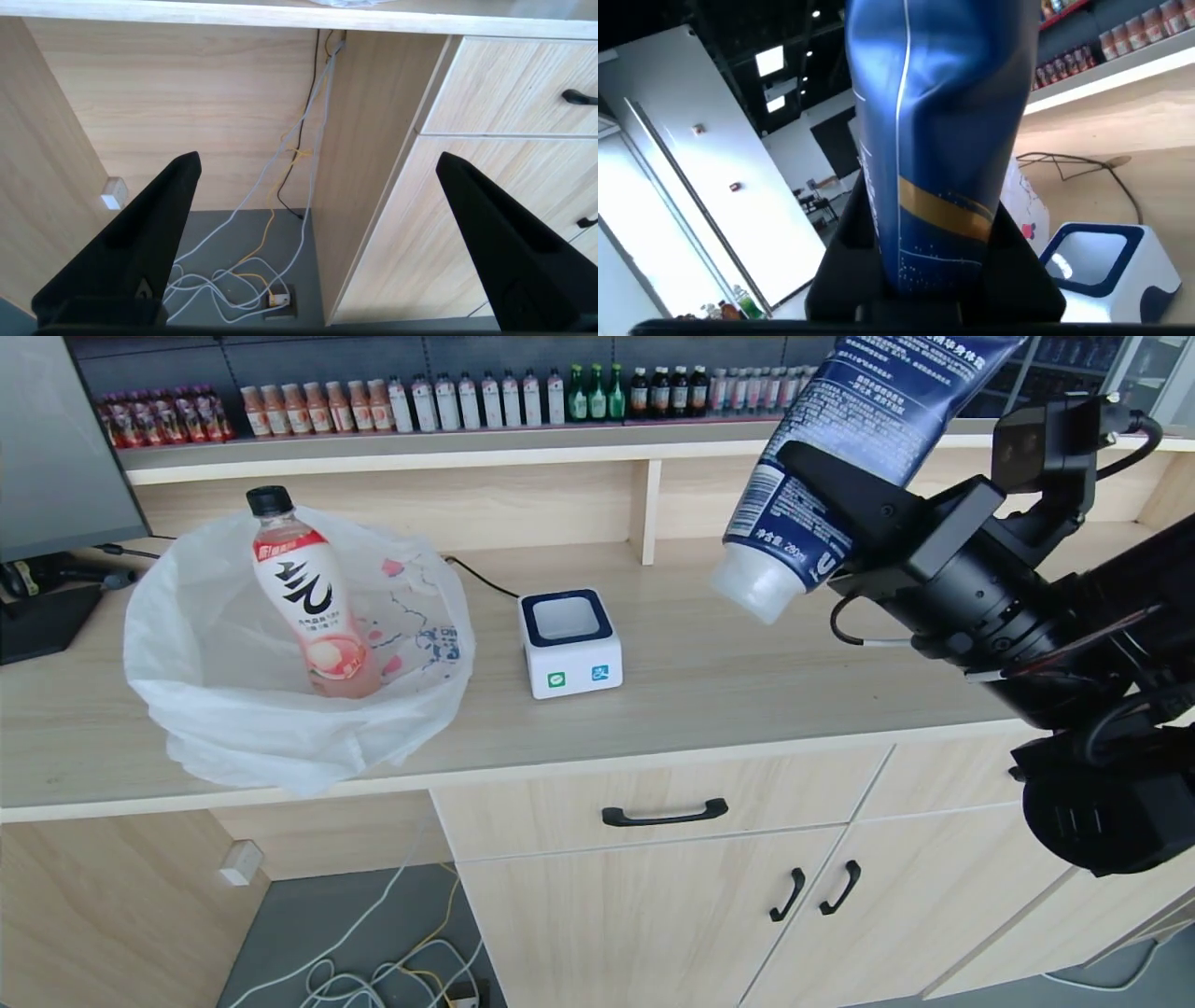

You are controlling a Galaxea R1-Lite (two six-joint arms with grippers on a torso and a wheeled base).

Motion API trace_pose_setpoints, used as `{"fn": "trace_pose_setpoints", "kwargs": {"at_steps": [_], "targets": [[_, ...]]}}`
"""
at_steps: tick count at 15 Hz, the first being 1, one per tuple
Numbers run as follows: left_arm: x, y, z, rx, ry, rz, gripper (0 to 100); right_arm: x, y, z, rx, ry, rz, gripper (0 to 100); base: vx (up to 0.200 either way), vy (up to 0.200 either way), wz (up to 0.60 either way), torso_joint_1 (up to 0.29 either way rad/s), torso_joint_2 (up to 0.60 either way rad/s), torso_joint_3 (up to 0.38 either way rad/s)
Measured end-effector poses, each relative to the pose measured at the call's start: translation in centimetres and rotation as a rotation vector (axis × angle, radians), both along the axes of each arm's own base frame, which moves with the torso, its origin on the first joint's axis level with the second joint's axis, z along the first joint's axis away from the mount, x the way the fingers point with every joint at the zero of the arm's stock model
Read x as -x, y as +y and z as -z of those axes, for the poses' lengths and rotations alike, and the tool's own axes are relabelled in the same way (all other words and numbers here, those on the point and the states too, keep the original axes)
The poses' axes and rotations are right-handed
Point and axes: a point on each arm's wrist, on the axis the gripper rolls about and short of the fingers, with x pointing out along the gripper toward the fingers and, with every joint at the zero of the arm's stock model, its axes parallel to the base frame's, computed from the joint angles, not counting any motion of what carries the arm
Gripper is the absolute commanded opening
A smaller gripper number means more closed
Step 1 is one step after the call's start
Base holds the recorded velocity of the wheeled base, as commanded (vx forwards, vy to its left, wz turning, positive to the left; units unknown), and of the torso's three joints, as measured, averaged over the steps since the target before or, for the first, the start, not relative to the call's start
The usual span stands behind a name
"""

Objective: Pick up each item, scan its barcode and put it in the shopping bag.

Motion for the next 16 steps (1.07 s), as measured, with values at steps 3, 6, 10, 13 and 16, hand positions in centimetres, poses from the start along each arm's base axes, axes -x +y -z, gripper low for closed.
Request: {"fn": "trace_pose_setpoints", "kwargs": {"at_steps": [3,6,10,13,16], "targets": [[0.0,0.0,0.0,0.0,0.0,0.0,100,0.8,-0.8,-0.6,-0.011,0.03,-0.051,0,0.0,0.0,0.0,0.0,0.0,0.0],[0.0,0.0,0.0,0.0,0.0,0.0,100,3.6,-0.7,-0.4,0.01,0.046,-0.11,0,0.0,0.0,0.0,0.0,0.0,0.0],[0.0,0.0,0.0,0.0,0.0,0.0,100,7.9,-1.1,1.0,0.05,0.095,-0.189,0,0.0,0.0,0.0,0.0,0.0,0.0],[0.0,0.0,0.0,0.0,0.0,0.0,100,9.5,-1.7,0.3,0.046,0.059,-0.212,0,0.0,0.0,0.0,0.0,0.0,0.0],[0.0,0.0,0.0,0.0,0.0,0.0,100,10.4,-2.2,0.1,0.044,0.044,-0.219,0,0.0,0.0,0.0,0.0,0.0,0.0]]}}
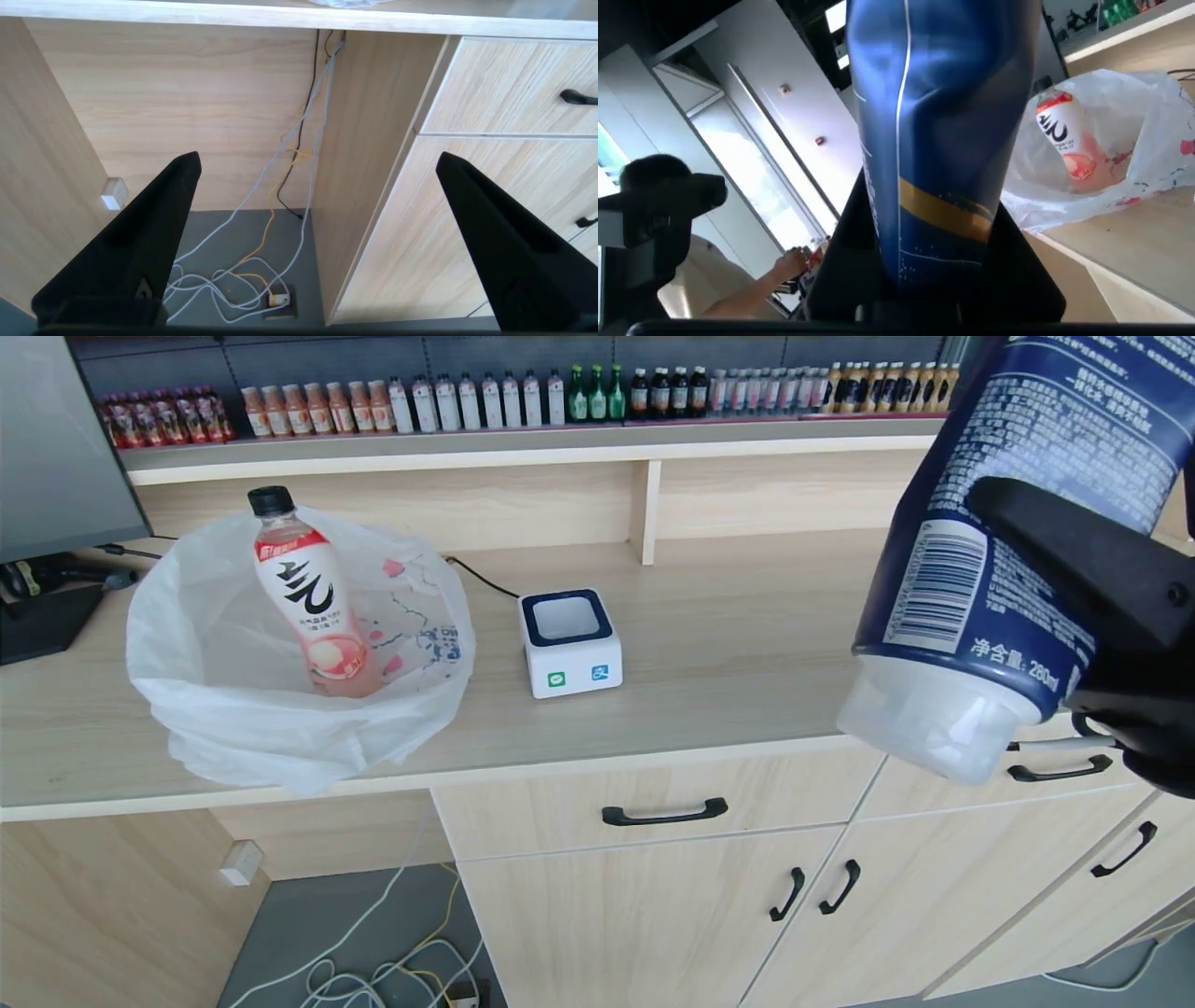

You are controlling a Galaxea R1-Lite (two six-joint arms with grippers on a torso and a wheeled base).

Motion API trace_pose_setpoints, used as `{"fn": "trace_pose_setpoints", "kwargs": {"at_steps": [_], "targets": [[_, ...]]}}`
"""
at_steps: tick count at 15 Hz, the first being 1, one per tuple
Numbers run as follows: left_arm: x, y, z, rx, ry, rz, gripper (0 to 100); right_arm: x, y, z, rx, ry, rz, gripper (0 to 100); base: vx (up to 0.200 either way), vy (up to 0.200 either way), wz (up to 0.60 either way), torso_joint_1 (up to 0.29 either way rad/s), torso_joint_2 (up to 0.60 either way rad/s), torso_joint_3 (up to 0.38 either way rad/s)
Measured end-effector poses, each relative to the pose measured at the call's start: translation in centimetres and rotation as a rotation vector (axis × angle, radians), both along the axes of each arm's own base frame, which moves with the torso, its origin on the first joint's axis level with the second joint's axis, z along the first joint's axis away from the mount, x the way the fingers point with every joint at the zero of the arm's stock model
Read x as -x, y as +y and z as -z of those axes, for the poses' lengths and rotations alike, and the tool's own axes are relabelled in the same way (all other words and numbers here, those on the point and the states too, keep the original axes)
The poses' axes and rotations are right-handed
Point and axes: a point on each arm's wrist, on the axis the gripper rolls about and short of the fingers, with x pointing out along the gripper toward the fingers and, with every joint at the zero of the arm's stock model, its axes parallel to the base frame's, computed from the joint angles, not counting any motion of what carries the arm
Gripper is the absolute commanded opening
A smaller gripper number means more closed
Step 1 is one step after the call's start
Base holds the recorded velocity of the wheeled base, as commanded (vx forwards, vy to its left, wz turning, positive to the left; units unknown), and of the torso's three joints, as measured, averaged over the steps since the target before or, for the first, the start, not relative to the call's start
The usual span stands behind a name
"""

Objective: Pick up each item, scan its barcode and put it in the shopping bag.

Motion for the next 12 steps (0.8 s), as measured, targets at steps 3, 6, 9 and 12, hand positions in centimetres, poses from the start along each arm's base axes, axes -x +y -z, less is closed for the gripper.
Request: {"fn": "trace_pose_setpoints", "kwargs": {"at_steps": [3,6,9,12], "targets": [[0.0,0.0,0.0,0.0,0.0,0.0,100,1.1,0.0,0.5,0.009,0.004,-0.024,0,0.0,0.0,0.0,0.0,0.0,0.0],[0.0,0.0,0.0,0.0,0.0,0.0,100,2.2,0.3,1.4,0.042,-0.026,-0.036,0,0.0,0.0,0.0,0.0,0.0,0.0],[0.0,0.0,0.0,0.0,0.0,0.0,100,2.8,0.6,2.3,0.063,-0.004,-0.065,0,0.0,0.0,0.0,0.0,0.0,0.0],[0.0,0.0,0.0,0.0,0.0,0.0,100,3.1,0.5,2.9,0.075,0.016,-0.072,0,0.0,0.0,0.0,0.0,0.0,0.0]]}}
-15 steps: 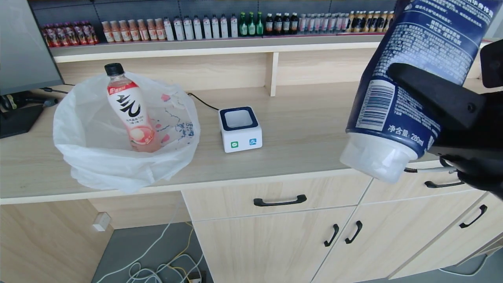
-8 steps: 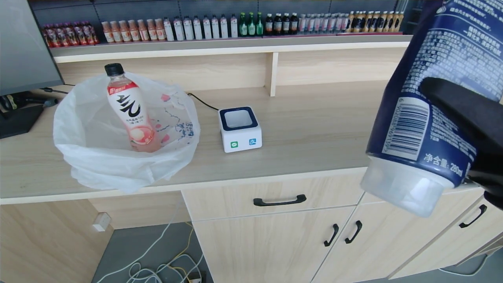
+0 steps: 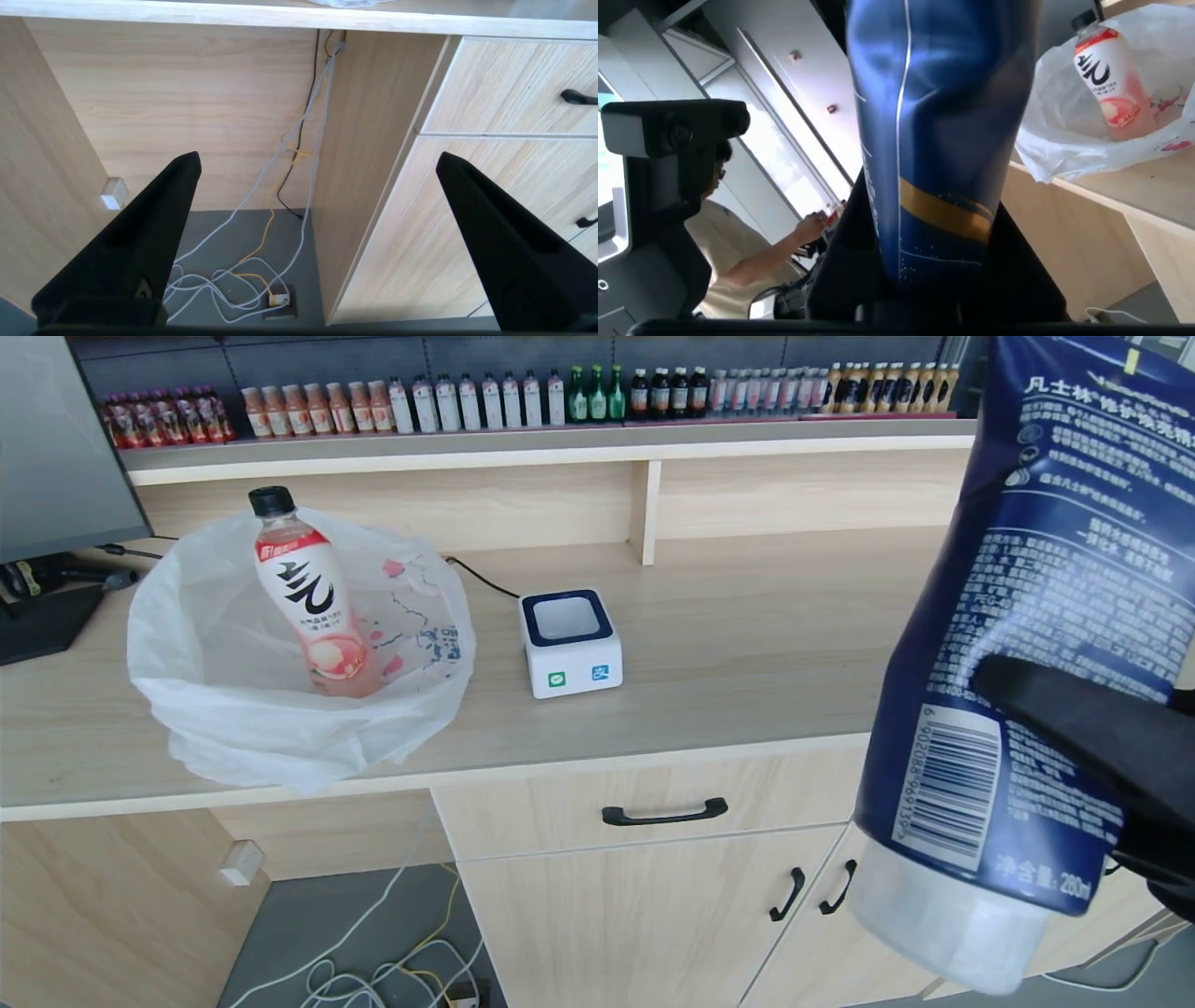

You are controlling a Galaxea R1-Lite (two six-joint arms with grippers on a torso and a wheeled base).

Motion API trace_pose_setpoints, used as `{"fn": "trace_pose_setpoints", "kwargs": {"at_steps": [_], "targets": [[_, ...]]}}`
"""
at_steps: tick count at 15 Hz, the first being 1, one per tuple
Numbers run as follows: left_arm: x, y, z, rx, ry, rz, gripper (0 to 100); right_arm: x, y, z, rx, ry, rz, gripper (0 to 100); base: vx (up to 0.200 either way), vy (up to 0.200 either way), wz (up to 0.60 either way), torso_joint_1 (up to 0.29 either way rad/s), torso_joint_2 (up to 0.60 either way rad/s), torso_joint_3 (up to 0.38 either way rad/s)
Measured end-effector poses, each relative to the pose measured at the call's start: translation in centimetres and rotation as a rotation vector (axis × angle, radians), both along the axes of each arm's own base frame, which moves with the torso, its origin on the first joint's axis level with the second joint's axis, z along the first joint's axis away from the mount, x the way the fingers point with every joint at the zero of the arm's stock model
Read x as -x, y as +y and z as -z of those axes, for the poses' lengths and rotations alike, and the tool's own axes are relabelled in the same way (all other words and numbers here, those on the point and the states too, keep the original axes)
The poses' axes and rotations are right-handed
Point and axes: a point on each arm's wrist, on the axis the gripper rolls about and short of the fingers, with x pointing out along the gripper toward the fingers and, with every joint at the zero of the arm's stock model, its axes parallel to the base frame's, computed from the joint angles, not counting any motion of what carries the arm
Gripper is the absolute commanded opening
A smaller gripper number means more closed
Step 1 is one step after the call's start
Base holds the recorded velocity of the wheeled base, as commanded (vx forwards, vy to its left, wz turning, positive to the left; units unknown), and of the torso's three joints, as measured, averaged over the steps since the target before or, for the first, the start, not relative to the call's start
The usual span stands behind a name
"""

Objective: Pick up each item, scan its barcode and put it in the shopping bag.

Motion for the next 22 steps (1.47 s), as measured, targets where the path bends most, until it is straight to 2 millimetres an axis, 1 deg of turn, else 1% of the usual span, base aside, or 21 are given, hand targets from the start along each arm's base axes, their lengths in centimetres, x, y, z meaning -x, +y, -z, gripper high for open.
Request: {"fn": "trace_pose_setpoints", "kwargs": {"at_steps": [4,11,14,17,20,22], "targets": [[0.0,0.0,0.0,0.0,0.0,0.0,100,0.2,-0.1,0.8,0.018,0.039,-0.007,0,0.0,0.0,0.0,0.0,0.0,0.0],[0.0,0.0,0.0,0.0,0.0,0.0,100,0.3,-0.2,0.8,0.021,0.024,-0.001,0,0.0,0.0,0.0,0.0,0.0,0.0],[0.0,0.0,0.0,0.0,0.0,0.0,100,0.5,-0.4,1.0,0.033,-0.019,0.019,0,0.0,0.0,0.0,0.0,0.0,0.0],[0.0,0.0,0.0,0.0,0.0,0.0,100,1.1,-0.8,1.8,0.06,-0.057,0.047,0,0.0,0.0,0.0,0.0,0.0,0.0],[0.0,0.0,0.0,0.0,0.0,0.0,100,1.8,-1.3,2.9,0.11,-0.156,0.103,0,0.0,0.0,0.0,0.0,0.0,0.0],[0.0,0.0,0.0,0.0,0.0,0.0,100,2.0,-1.7,3.2,0.123,-0.202,0.14,0,0.0,0.0,0.0,0.0,0.0,0.0]]}}
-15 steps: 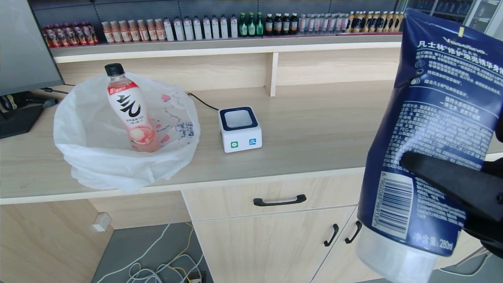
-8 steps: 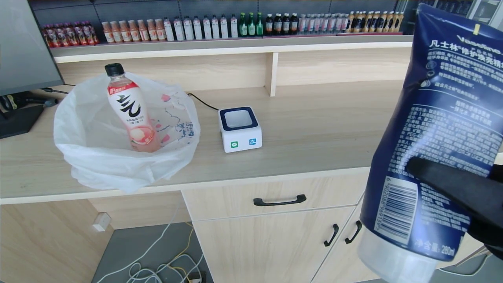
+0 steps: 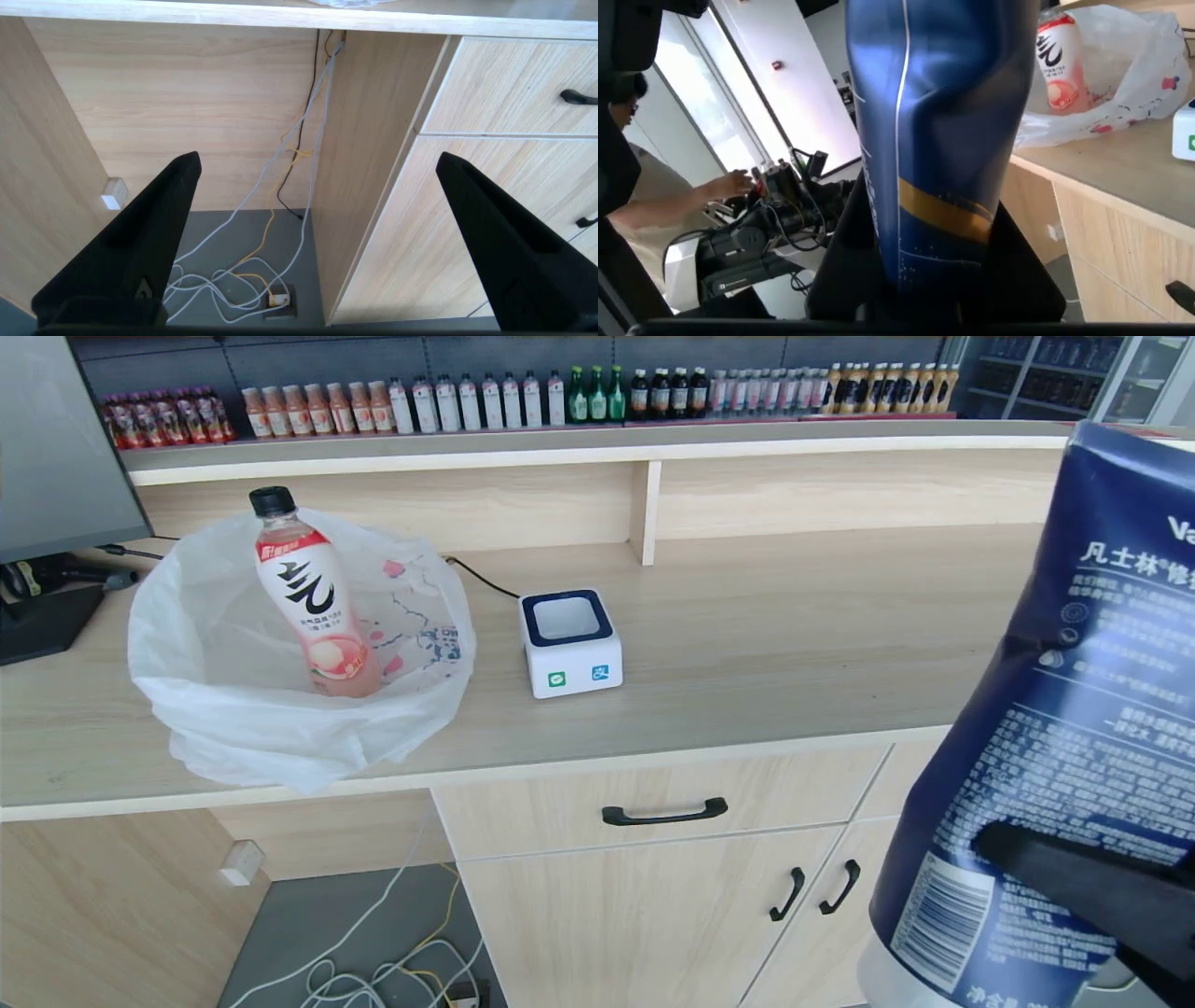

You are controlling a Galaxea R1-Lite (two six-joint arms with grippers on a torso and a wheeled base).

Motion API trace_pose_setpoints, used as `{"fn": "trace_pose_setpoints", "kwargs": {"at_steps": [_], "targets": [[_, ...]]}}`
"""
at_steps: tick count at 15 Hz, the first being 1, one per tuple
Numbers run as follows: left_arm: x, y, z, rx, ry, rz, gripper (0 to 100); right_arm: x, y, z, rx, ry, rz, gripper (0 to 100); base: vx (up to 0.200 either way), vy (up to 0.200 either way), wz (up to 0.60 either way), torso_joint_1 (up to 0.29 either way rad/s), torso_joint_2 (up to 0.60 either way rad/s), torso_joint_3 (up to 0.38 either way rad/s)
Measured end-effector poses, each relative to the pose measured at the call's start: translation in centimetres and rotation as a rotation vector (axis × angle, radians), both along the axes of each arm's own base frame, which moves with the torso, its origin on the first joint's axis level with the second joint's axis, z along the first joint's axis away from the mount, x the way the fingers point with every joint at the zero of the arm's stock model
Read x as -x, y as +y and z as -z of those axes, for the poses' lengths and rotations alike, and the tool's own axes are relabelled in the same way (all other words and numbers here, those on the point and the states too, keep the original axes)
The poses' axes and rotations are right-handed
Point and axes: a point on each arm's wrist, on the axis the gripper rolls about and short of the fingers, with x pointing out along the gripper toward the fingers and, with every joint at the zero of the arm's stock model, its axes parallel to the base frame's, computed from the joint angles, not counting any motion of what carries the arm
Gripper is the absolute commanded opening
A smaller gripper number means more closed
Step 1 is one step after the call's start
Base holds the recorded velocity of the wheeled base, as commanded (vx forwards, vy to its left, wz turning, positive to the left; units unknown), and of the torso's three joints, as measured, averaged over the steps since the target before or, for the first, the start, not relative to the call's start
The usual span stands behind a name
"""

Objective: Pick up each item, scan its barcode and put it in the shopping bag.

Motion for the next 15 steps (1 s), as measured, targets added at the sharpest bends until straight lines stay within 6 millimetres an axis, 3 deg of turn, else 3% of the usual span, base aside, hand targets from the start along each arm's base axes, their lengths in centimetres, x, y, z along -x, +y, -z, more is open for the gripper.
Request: {"fn": "trace_pose_setpoints", "kwargs": {"at_steps": [9,15], "targets": [[0.0,0.0,0.0,0.0,0.0,0.0,100,-0.2,-4.8,-0.4,0.014,-0.158,0.339,0,0.0,0.0,0.0,0.0,0.0,0.0],[0.0,0.0,0.0,-0.002,0.0,0.001,100,-3.5,-6.9,1.2,0.147,-0.194,0.586,0,0.0,0.0,0.0,0.0,0.0,0.0]]}}
